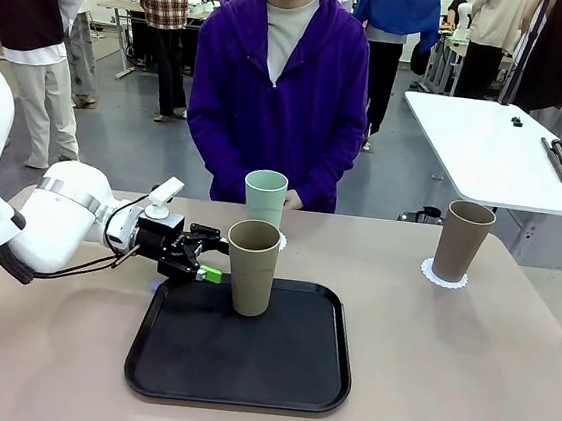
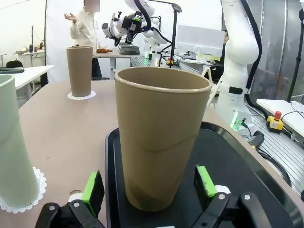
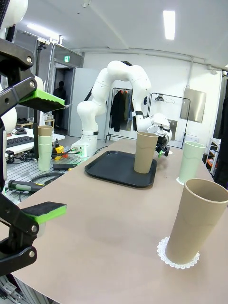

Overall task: Place coasters on the table and set cups on them.
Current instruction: Take one Reusable plastic cup from the Flat Tray and place it on a coaster set by the human.

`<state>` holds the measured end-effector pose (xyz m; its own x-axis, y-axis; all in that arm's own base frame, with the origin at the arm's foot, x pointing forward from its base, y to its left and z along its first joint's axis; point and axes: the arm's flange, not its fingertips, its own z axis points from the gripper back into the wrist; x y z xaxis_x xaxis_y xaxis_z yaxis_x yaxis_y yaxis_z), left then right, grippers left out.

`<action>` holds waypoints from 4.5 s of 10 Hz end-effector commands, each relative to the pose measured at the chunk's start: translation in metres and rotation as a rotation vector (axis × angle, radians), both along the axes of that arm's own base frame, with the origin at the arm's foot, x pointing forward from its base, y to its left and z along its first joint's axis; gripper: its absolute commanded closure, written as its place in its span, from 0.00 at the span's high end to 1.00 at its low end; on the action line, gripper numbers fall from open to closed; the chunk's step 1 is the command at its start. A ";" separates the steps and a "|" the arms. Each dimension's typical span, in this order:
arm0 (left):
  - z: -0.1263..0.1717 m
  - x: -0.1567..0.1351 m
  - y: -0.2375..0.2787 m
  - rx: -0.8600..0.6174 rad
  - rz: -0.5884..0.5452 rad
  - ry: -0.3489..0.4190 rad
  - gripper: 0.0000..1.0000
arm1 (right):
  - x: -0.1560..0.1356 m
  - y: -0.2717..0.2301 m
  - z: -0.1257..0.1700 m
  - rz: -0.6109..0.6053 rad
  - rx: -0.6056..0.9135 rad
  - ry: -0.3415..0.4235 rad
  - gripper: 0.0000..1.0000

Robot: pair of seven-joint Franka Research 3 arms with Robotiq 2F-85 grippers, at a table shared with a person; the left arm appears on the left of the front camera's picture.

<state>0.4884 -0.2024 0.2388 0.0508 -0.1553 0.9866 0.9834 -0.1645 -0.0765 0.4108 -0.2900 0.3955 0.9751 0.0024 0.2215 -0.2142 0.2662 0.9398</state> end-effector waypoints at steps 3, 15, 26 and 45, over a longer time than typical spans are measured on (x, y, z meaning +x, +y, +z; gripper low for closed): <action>0.001 0.004 -0.020 0.019 0.013 -0.004 1.00 | 0.002 -0.001 0.001 -0.001 -0.002 0.006 1.00; -0.015 -0.005 -0.069 0.021 -0.097 -0.023 1.00 | 0.002 -0.001 0.001 -0.001 -0.002 0.006 1.00; 0.133 -0.079 -0.056 0.046 -0.026 -0.047 0.00 | 0.002 -0.001 0.001 -0.001 -0.002 0.006 1.00; 0.186 -0.073 0.276 -0.024 0.585 0.030 0.83 | 0.002 -0.001 0.001 -0.001 -0.002 0.006 1.00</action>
<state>0.4119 0.0658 0.4196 0.1405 -0.1047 0.9845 0.9129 0.3985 -0.0879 0.4103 -0.2910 0.3951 0.9753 0.0005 0.2209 -0.2131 0.2664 0.9400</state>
